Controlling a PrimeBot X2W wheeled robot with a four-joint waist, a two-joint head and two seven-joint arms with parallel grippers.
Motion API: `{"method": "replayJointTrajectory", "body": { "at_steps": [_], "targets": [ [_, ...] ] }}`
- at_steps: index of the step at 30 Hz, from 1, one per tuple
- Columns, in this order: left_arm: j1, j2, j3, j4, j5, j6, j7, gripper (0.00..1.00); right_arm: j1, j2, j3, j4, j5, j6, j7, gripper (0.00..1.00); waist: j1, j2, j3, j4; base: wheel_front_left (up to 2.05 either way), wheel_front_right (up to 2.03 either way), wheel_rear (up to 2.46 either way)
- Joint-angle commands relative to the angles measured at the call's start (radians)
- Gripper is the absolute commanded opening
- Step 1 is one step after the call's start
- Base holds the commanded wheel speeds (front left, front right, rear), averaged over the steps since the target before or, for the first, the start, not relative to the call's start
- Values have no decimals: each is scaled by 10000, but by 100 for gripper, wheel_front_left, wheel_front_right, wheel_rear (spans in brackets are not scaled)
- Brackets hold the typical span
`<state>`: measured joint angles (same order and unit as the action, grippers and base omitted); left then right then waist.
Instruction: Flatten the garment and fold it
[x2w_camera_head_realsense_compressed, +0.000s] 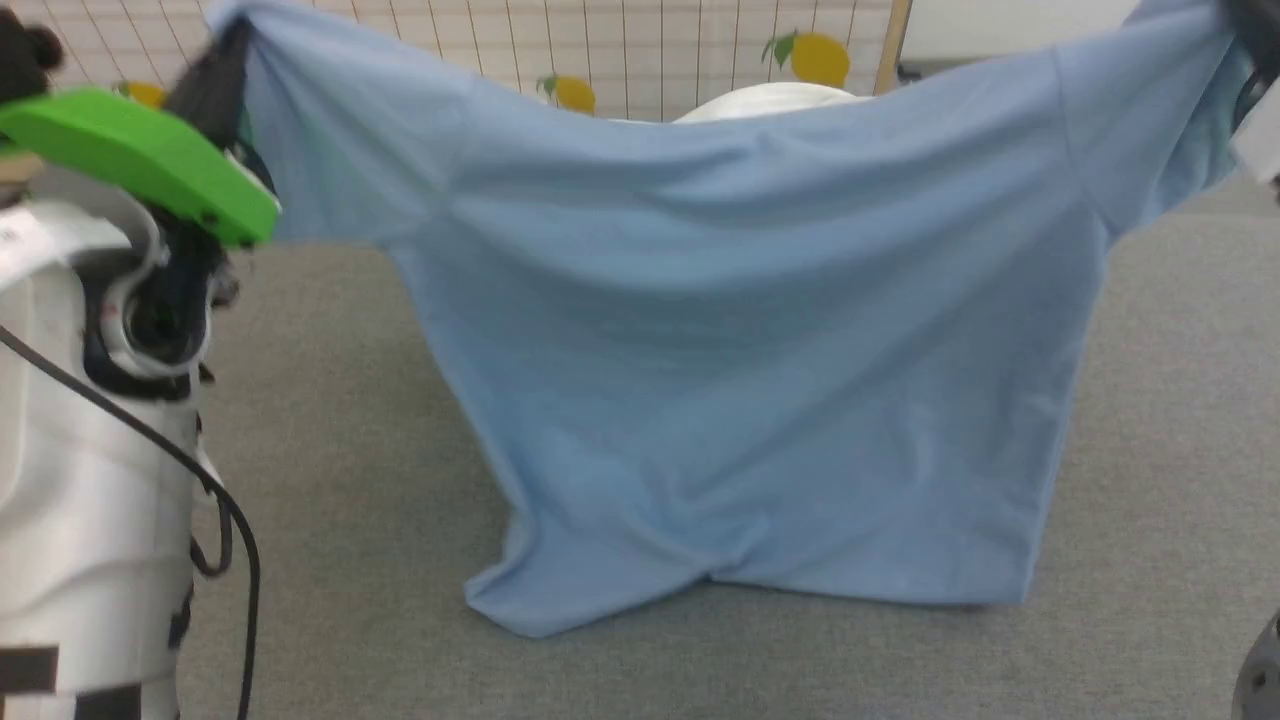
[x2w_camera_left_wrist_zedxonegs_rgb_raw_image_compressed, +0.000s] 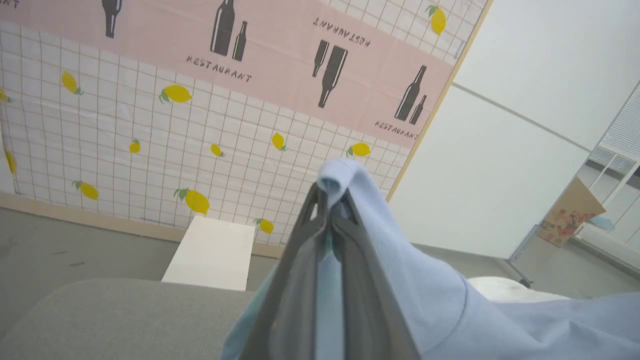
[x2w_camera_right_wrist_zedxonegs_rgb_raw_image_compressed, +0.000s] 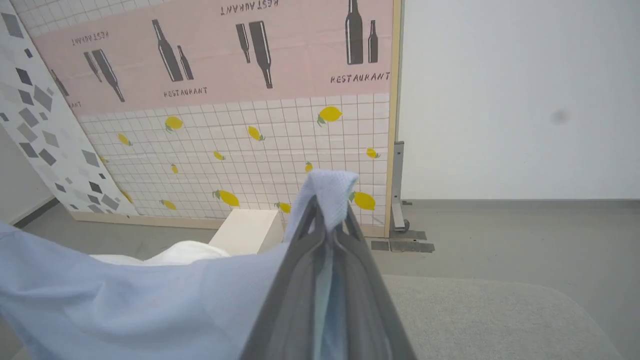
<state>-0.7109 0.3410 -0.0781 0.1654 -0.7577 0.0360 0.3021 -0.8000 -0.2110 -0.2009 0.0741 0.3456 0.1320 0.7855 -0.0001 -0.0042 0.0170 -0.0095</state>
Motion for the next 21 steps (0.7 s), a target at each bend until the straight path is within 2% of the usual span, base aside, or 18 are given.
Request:
{"method": "replayJointTrajectory", "body": {
  "at_steps": [1,7,13,17,21],
  "targets": [
    [-400,6,30,85,171,-29,-208,0,-310,-38,-41,26,44,-13,-169,0,1,42,-376,12,0,0,0],
    [-1512,77,113,615,502,-76,-916,0,-1142,3,-249,149,26,-13,-639,0,1,42,-468,32,0,0,0],
    [-2204,327,-82,1304,745,-215,-866,0,-1738,105,-450,585,-323,-13,-591,0,1,42,-210,49,0,0,0],
    [-2734,694,-243,1806,961,-333,-601,0,-2318,258,-592,877,-926,-13,-472,0,1,42,493,0,0,0,0],
    [-3589,1045,-372,2315,1142,-472,-328,0,-3343,741,-1046,1166,-1772,-13,-541,0,1,42,1574,-55,0,0,0]
  ]
}}
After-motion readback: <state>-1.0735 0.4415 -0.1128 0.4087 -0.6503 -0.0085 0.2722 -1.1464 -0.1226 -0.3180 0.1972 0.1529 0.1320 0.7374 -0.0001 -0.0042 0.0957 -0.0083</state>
